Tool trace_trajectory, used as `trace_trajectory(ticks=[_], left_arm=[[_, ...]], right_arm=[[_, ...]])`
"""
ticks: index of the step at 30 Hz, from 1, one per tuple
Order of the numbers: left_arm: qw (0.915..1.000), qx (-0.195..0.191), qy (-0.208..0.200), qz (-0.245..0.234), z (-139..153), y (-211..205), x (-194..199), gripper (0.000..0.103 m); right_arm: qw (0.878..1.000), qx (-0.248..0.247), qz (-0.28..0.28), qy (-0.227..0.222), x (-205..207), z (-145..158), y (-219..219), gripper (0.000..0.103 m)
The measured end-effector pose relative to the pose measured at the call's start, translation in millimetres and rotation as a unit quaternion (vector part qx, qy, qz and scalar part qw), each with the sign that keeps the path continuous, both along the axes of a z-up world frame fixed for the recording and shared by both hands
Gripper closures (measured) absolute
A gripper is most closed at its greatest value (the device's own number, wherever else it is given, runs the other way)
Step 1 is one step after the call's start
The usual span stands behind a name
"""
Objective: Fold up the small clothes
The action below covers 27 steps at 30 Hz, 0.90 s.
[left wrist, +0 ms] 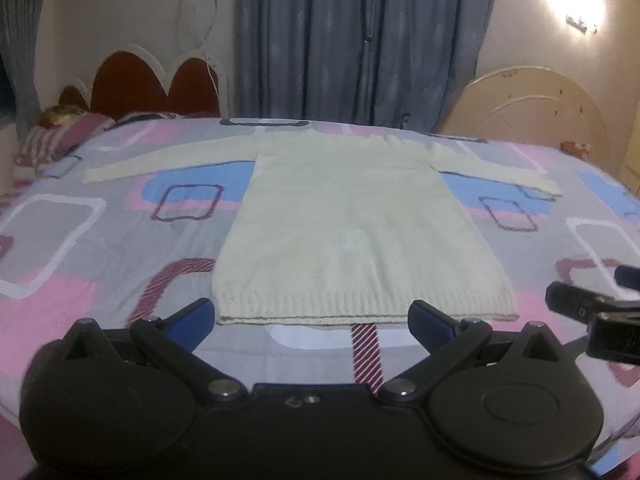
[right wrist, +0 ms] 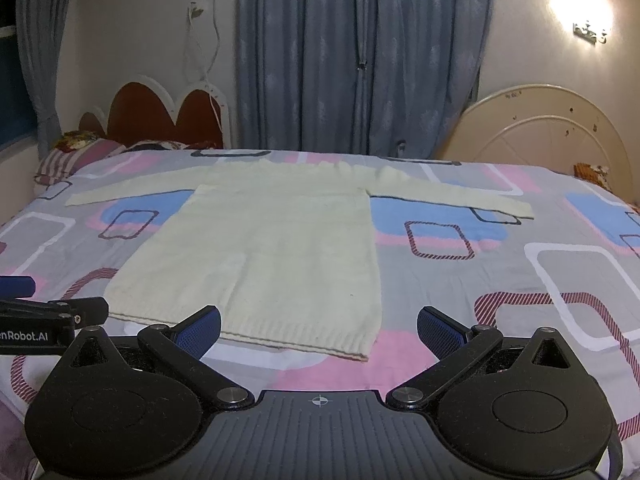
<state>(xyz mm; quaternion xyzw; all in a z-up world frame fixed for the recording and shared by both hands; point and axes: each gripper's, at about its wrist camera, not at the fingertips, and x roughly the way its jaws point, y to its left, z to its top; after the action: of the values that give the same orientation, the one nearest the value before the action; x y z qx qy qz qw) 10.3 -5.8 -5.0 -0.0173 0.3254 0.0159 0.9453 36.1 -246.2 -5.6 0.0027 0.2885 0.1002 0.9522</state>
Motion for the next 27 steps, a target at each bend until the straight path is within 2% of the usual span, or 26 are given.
trace_trajectory(ticks=[3, 6, 11, 13, 15, 16, 18, 22, 24, 26, 27], left_arm=[[0.9998, -0.012, 0.002, 0.015, -1, 3, 5, 0.000], [0.9997, -0.024, 0.002, 0.008, -1, 7, 15, 0.002], [0.9984, -0.026, -0.043, 0.028, 6, 13, 32, 0.000], [0.9970, -0.061, -0.044, 0.017, 5, 18, 46, 0.000], [0.9920, -0.120, -0.040, -0.001, 2, 26, 63, 0.001], [0.9920, -0.121, -0.034, -0.012, 1, 25, 72, 0.001], [0.9963, -0.081, -0.028, -0.010, 0, 16, 92, 0.001], [0.9979, -0.061, -0.021, -0.001, -8, 11, 137, 0.002], [0.9981, -0.056, -0.021, -0.015, -13, 10, 164, 0.010], [0.9991, -0.030, -0.021, -0.023, -17, 8, 185, 0.023], [0.9992, -0.017, -0.023, -0.029, -21, 7, 199, 0.025]], right_arm=[[1.000, 0.001, -0.009, 0.003, 6, -1, -5, 0.000], [1.000, 0.003, -0.021, 0.003, 13, -2, -13, 0.000], [0.999, 0.003, -0.030, 0.010, 34, -1, -31, 0.000], [0.999, 0.016, -0.035, 0.010, 44, 0, -42, 0.000], [0.999, 0.028, -0.038, 0.010, 58, 1, -54, 0.000], [0.999, 0.031, -0.040, 0.011, 65, 1, -60, 0.000], [0.998, 0.030, -0.050, 0.011, 80, 2, -71, 0.000], [0.996, 0.041, -0.083, 0.009, 118, 2, -97, 0.000], [0.994, 0.042, -0.099, 0.005, 140, 0, -108, 0.000], [0.993, 0.046, -0.113, 0.002, 164, -3, -118, 0.000], [0.992, 0.048, -0.119, -0.001, 178, -5, -125, 0.000]])
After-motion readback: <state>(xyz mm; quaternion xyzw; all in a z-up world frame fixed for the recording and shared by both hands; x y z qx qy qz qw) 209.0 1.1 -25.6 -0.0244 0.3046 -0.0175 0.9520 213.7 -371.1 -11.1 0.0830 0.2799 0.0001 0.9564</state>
